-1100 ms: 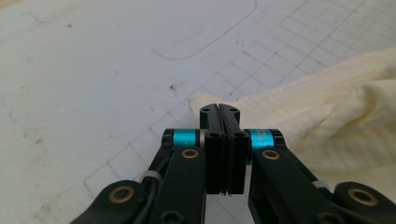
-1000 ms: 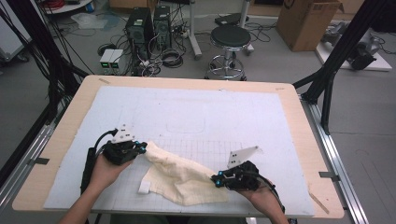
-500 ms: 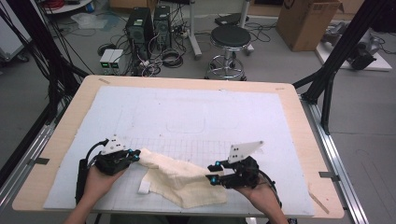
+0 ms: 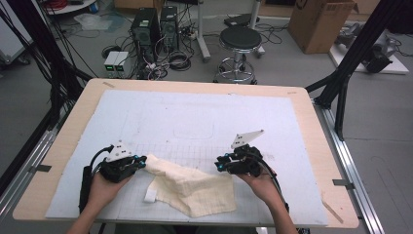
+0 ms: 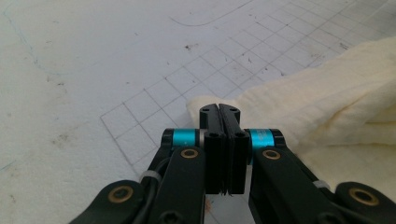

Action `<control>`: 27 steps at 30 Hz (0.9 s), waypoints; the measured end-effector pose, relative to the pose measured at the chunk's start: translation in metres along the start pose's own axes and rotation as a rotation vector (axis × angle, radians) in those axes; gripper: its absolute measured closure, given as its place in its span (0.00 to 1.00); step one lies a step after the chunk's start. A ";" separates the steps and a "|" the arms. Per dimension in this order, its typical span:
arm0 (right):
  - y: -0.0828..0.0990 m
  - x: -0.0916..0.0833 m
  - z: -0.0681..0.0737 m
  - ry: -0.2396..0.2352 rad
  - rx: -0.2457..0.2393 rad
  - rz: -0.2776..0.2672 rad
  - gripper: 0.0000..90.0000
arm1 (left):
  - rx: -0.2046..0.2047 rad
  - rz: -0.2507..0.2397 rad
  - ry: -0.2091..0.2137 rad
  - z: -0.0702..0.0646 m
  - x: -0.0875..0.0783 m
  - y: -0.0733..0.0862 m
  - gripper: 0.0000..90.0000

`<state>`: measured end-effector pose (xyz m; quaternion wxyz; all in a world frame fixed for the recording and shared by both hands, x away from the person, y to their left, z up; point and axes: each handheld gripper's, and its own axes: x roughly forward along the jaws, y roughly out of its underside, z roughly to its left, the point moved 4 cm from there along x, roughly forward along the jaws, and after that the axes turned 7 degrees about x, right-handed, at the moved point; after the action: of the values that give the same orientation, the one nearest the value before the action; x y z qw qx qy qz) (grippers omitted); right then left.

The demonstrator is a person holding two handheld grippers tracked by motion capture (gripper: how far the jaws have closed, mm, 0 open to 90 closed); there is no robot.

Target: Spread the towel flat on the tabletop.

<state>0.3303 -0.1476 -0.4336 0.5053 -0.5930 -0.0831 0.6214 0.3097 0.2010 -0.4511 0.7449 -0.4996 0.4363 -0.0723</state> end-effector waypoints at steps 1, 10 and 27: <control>0.002 0.004 -0.001 -0.006 0.007 0.027 0.80 | 0.000 0.000 0.000 0.000 0.000 0.000 0.98; 0.029 0.014 0.024 -0.037 -0.050 0.109 0.77 | 0.006 0.000 0.002 -0.001 -0.001 0.000 0.98; 0.034 0.015 0.014 0.045 -0.012 0.120 0.97 | -0.011 -0.020 0.014 -0.003 0.001 -0.003 0.98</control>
<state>0.3043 -0.1455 -0.4632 0.4652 -0.6138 -0.0397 0.6366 0.3088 0.1967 -0.4501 0.7382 -0.5075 0.4370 -0.0805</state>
